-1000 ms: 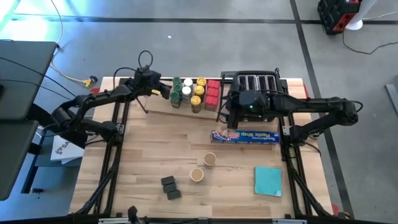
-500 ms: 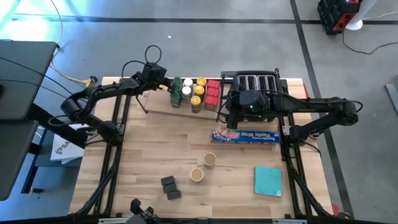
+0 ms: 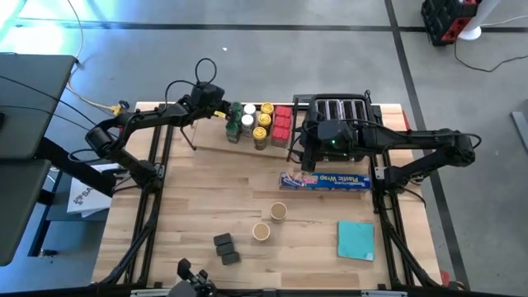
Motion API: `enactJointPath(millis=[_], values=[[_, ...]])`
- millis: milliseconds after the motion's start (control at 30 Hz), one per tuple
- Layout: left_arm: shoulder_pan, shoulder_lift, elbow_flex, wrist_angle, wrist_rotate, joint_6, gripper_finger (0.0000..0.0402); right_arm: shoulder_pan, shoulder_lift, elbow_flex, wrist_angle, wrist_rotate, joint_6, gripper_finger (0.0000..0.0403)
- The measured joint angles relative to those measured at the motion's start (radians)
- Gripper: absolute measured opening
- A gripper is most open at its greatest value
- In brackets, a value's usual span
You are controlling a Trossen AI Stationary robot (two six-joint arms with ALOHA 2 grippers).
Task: Shelf spices
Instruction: Adjust the green seasoning bottles on the shelf
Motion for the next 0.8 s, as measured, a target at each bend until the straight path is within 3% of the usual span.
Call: enactJointPath(millis=[800], values=[[0.001,0.0,0.0,0.043,0.045,-0.01,0.0,0.0,0.0,0.0,0.004,0.0,0.001,0.0296]])
